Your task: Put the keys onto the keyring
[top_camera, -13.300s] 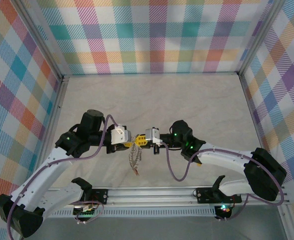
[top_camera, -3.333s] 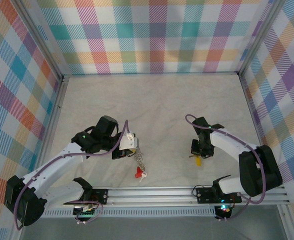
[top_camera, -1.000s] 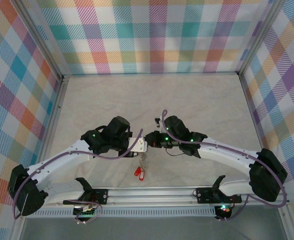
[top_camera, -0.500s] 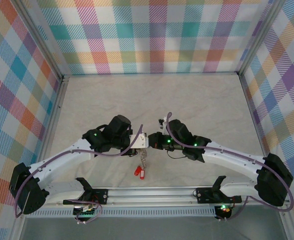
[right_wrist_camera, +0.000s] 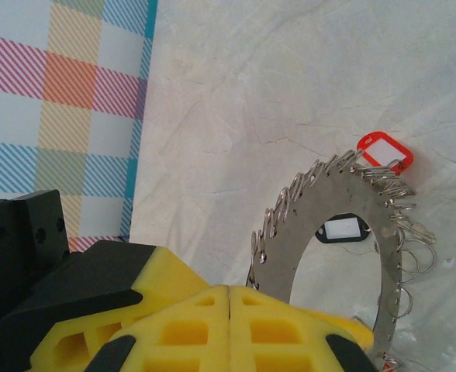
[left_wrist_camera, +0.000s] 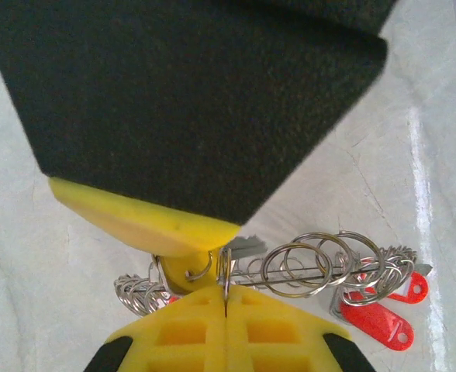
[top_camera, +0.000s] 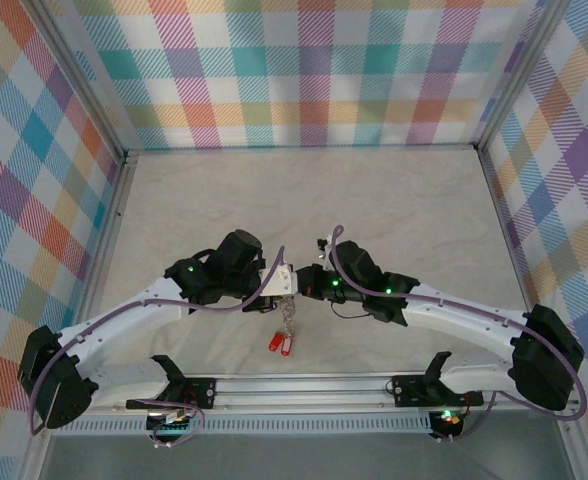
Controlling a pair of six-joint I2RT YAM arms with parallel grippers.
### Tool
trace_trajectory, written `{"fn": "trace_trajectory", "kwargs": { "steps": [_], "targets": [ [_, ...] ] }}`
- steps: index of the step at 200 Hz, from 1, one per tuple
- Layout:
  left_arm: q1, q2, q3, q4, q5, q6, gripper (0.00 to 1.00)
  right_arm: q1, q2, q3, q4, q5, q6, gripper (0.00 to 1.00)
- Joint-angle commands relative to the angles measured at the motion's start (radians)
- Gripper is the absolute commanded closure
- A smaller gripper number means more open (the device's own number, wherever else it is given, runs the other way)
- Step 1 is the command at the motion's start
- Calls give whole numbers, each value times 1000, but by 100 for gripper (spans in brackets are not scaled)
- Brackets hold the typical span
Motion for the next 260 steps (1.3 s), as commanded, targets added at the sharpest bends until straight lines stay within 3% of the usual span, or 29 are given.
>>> {"fn": "trace_trajectory", "kwargs": {
  "steps": [1,142,260],
  "targets": [
    [2,2,23,50,23,-26,100,15,12,16,39,16,21,100],
    [2,38,47,29,4,-51,100,63,14,-9,66,55,84,100],
    [27,10,36,50,2,-82,100,71,-67,-13,-35,126,44,100]
  ]
}}
